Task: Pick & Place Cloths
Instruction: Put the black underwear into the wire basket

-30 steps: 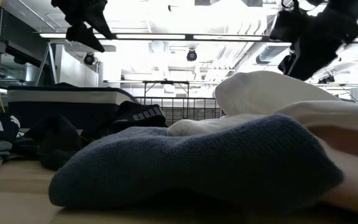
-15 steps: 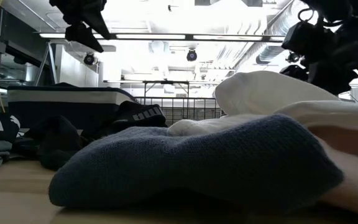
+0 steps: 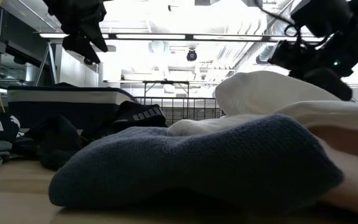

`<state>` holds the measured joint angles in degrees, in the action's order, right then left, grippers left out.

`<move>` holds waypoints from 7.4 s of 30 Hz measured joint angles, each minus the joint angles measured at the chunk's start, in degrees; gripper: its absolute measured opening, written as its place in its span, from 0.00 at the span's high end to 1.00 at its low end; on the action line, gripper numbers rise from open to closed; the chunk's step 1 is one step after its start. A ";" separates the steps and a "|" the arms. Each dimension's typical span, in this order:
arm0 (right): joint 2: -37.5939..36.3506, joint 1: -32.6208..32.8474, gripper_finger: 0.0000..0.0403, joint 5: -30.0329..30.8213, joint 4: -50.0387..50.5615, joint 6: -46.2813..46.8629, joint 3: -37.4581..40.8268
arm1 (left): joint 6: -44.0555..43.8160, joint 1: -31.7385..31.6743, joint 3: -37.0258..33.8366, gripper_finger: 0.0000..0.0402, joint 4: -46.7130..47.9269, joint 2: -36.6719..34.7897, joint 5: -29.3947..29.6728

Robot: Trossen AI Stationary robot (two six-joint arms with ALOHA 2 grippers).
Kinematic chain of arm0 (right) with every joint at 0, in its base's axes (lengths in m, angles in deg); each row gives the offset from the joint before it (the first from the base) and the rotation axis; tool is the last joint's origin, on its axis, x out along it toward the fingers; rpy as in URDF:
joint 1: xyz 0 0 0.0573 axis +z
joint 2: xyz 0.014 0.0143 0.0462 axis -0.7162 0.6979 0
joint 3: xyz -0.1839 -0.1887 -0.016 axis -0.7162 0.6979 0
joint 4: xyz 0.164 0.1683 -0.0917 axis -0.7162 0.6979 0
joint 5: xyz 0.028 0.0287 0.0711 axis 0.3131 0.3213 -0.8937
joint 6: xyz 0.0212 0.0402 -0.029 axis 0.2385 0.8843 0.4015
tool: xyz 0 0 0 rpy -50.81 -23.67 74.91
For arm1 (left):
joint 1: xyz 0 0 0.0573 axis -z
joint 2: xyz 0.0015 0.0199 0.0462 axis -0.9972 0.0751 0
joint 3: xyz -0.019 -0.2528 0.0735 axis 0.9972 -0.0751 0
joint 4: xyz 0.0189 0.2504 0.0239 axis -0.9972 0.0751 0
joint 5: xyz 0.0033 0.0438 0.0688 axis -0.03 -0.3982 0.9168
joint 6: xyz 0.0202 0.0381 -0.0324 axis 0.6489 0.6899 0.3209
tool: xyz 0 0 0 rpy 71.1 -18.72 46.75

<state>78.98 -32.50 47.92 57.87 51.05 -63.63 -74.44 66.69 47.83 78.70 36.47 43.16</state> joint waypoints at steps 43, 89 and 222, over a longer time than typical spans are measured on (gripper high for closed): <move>6.72 -7.03 0.99 -0.14 7.94 1.81 -26.20 | 4.20 13.71 -16.92 0.21 -22.24 -12.19 2.46; 6.69 -24.96 0.99 -7.51 5.68 -6.91 -52.37 | 1.05 28.04 -28.28 0.21 -30.85 -19.47 15.24; -1.85 -4.56 0.47 -19.88 63.41 26.98 -28.66 | -1.76 28.04 -28.22 0.21 -30.78 -19.47 15.59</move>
<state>77.12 -37.05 28.04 121.28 78.02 -92.29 -76.20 94.73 19.61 47.91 17.00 58.75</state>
